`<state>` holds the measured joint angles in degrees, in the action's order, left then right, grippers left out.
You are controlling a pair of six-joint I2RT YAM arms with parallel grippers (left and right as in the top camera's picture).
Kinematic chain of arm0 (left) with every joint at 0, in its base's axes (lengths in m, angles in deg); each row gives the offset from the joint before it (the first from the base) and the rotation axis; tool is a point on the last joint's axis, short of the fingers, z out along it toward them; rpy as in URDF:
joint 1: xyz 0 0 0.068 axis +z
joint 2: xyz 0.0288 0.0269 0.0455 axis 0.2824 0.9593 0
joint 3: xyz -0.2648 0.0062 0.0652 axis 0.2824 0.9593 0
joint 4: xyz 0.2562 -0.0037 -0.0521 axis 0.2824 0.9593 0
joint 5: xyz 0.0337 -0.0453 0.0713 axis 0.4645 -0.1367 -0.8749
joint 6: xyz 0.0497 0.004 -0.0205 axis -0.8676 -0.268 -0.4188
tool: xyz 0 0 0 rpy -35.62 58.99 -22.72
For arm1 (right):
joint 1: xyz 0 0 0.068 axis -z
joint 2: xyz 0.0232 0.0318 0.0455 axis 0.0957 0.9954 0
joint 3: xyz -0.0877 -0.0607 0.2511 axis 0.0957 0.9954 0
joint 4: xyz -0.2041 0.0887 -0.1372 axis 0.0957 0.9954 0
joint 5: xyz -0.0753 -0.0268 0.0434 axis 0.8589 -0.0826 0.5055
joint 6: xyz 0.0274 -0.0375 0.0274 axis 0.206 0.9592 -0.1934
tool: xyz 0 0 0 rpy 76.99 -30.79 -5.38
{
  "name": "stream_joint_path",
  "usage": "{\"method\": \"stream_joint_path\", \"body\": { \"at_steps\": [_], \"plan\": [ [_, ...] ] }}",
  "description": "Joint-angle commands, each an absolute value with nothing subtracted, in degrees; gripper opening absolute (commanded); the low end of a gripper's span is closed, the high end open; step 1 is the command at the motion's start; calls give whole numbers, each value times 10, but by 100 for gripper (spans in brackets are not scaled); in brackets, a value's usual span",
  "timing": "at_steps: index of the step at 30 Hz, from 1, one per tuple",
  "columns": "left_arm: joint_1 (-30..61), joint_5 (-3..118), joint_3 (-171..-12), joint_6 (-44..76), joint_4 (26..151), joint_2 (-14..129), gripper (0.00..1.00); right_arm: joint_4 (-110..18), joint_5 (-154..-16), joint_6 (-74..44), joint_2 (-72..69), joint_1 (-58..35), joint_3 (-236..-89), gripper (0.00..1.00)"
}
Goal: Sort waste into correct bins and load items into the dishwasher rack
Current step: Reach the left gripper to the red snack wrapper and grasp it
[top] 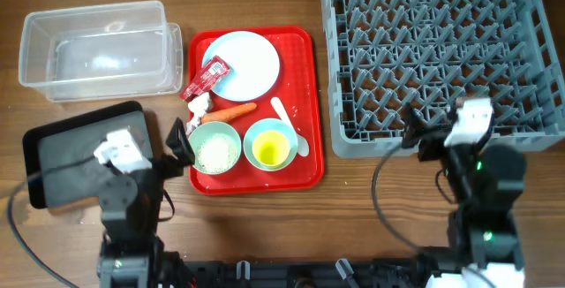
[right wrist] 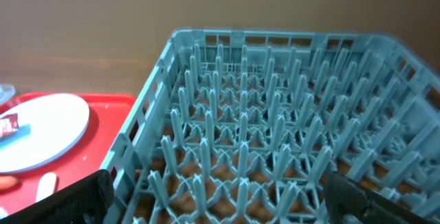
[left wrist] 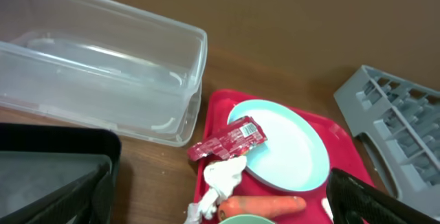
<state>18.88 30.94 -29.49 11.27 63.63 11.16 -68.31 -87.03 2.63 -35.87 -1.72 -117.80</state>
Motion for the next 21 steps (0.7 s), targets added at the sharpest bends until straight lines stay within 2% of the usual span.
{"method": "stream_joint_path", "body": {
  "at_steps": [1, 6, 12, 16, 21],
  "plan": [
    [192, 336, -406, 121, 686, 213, 100, -621, -860, 3, -286, -19, -1265, 100],
    [192, 361, -549, 115, 820, 348, 100, -516, -861, 4, -193, -19, -1358, 100],
    [192, 364, -674, 108, 985, 471, 100, -487, -909, 0, -156, -19, -1376, 100],
    [192, 361, -678, 103, 977, 503, 100, -488, -865, 3, -156, -19, -1376, 100],
    [191, 383, -678, 121, 917, 521, 100, -494, -898, 0, -155, -19, -1376, 100]
  ]
}}
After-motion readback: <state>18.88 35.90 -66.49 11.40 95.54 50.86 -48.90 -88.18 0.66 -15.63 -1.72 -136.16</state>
